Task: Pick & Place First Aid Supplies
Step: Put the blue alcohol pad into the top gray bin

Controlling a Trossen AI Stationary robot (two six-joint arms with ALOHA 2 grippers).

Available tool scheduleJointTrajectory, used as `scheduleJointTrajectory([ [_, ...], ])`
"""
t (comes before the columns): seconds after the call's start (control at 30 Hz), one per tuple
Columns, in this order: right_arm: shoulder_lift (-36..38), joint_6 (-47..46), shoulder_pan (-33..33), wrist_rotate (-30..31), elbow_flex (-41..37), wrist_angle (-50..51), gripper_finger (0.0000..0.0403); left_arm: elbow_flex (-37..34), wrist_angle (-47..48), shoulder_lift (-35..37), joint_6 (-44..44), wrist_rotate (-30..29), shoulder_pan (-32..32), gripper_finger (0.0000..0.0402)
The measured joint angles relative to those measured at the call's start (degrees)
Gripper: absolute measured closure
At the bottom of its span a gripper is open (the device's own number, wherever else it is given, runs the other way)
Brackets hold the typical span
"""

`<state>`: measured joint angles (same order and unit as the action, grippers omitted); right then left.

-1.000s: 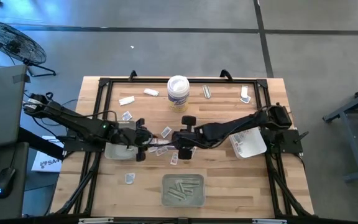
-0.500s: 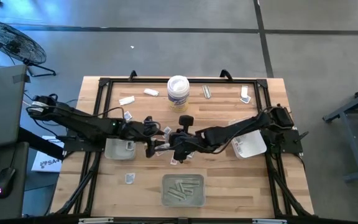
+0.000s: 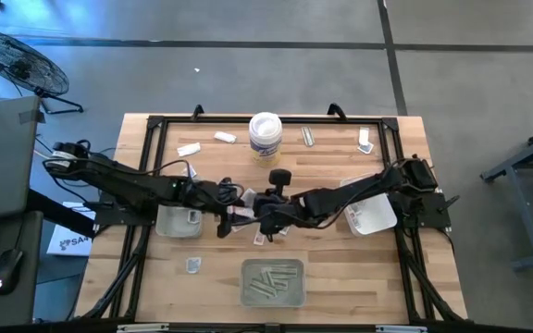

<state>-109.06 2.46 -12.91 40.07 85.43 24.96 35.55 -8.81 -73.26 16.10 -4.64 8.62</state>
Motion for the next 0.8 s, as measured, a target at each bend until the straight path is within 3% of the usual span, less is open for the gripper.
scheduleJointTrajectory([
  [0.23,0.0,0.0,0.0,-1.6,0.0,-0.8,0.0402,-0.1,-0.7,-0.2,1.6,-11.1,-0.1,0.0208],
  [0.47,0.0,0.0,0.0,-1.6,0.0,-1.0,0.0402,0.0,-3.1,-0.2,0.9,-8.1,0.0,0.0217],
  [0.57,0.0,0.0,0.0,-1.7,0.0,-1.3,0.0401,-0.1,-3.1,-0.2,0.6,-7.9,0.0,0.0261],
  [0.7,0.0,-0.1,0.0,-1.8,0.0,-2.0,0.0401,0.0,-3.7,-0.1,-1.1,-10.3,0.0,0.037],
  [0.8,0.0,-1.2,0.0,-1.7,0.0,-2.4,0.0397,0.0,-3.1,-0.1,-1.3,-14.6,0.0,0.0386],
])
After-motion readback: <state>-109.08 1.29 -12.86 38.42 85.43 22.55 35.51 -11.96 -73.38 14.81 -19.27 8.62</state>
